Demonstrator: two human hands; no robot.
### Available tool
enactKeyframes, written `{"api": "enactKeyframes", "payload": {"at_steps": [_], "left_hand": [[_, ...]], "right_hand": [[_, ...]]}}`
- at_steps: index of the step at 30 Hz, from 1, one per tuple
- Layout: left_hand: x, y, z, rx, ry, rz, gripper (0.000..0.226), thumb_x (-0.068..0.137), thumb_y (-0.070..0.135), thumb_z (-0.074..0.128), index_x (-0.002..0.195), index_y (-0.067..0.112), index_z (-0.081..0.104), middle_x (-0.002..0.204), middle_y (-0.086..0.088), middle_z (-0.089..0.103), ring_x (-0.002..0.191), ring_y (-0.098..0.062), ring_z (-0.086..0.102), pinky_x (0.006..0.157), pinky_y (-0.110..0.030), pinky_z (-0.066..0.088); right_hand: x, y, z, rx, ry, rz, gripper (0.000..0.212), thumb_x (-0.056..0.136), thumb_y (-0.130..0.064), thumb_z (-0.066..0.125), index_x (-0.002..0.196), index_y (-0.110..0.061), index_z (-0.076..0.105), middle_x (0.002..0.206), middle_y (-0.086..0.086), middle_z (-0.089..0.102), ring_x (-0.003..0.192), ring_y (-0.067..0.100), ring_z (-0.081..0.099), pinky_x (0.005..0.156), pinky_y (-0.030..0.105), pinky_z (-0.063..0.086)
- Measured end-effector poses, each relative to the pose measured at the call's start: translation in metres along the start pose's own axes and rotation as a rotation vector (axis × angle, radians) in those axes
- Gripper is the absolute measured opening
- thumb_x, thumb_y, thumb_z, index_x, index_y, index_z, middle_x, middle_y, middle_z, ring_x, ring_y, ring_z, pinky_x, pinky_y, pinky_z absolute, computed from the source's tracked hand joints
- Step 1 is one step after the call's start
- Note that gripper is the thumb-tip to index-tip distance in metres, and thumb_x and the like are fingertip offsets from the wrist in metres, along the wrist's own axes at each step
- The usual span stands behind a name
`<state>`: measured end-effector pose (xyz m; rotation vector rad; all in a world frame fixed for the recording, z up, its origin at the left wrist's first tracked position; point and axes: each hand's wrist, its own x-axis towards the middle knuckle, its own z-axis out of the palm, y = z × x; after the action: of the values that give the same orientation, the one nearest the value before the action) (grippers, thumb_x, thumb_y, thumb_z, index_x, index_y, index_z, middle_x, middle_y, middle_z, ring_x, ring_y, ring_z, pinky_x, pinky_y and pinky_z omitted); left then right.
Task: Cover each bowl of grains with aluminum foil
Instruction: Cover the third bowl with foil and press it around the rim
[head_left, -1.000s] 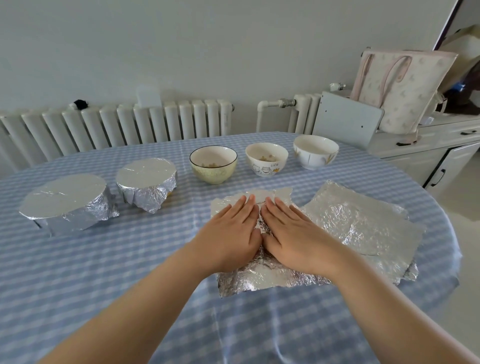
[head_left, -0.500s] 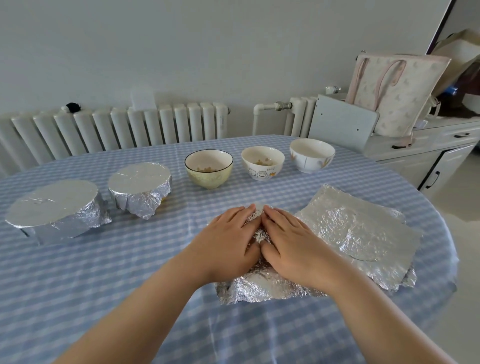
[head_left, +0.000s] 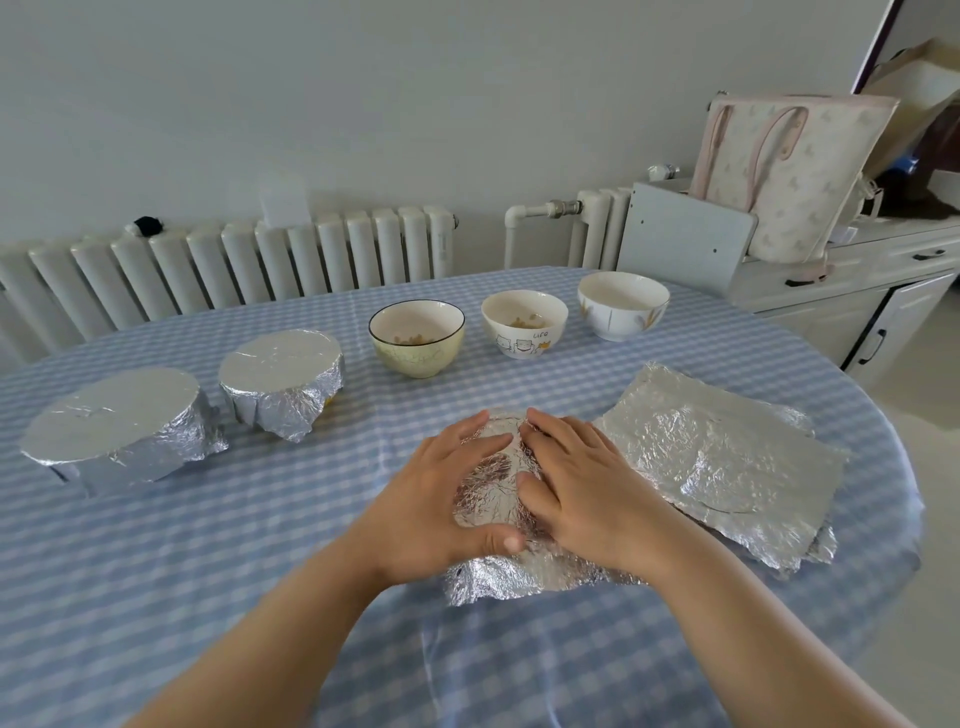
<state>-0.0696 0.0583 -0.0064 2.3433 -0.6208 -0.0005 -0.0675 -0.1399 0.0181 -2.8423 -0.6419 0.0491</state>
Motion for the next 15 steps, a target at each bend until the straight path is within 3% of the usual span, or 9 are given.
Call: {"api": "enactKeyframes", "payload": {"at_steps": [4, 8, 12, 15], "left_hand": [[-0.004, 0.001, 0.001, -0.156, 0.033, 0.022, 0.102, 0.046, 0.086, 0.067, 0.136, 0.055, 0.031, 0.154, 0.028, 0.007, 0.138, 0.016, 0.016, 0.102, -0.008, 0.023], [-0.006, 0.000, 0.001, -0.166, 0.030, 0.045, 0.101, 0.052, 0.070, 0.079, 0.139, 0.050, 0.033, 0.152, 0.027, 0.003, 0.134, 0.017, 0.023, 0.102, -0.013, 0.029], [-0.007, -0.002, 0.002, -0.141, 0.036, 0.074, 0.102, 0.055, 0.062, 0.082, 0.142, 0.045, 0.032, 0.152, 0.023, 0.004, 0.134, 0.017, 0.023, 0.104, -0.013, 0.032], [-0.007, -0.004, 0.002, -0.110, 0.034, 0.070, 0.104, 0.054, 0.064, 0.081, 0.142, 0.045, 0.030, 0.151, 0.022, 0.004, 0.134, 0.017, 0.023, 0.101, -0.007, 0.031]], "right_hand": [[-0.001, 0.000, 0.002, 0.095, 0.058, 0.010, 0.082, 0.086, -0.071, 0.017, 0.154, -0.026, 0.007, 0.161, -0.007, 0.012, 0.146, 0.016, 0.011, 0.120, 0.036, 0.015], [-0.003, 0.001, 0.005, 0.210, 0.088, 0.032, 0.090, 0.078, -0.085, 0.019, 0.152, -0.037, 0.003, 0.161, -0.011, 0.013, 0.148, 0.014, 0.010, 0.120, 0.041, 0.017], [-0.007, 0.000, 0.005, 0.297, 0.150, 0.036, 0.085, 0.078, -0.083, 0.027, 0.150, -0.039, 0.016, 0.160, -0.012, 0.014, 0.147, 0.011, 0.013, 0.120, 0.040, 0.015], [-0.011, 0.003, 0.007, 0.317, 0.207, -0.006, 0.094, 0.070, -0.091, 0.027, 0.148, -0.039, 0.022, 0.159, -0.015, 0.015, 0.146, 0.006, 0.015, 0.121, 0.039, 0.008]]}}
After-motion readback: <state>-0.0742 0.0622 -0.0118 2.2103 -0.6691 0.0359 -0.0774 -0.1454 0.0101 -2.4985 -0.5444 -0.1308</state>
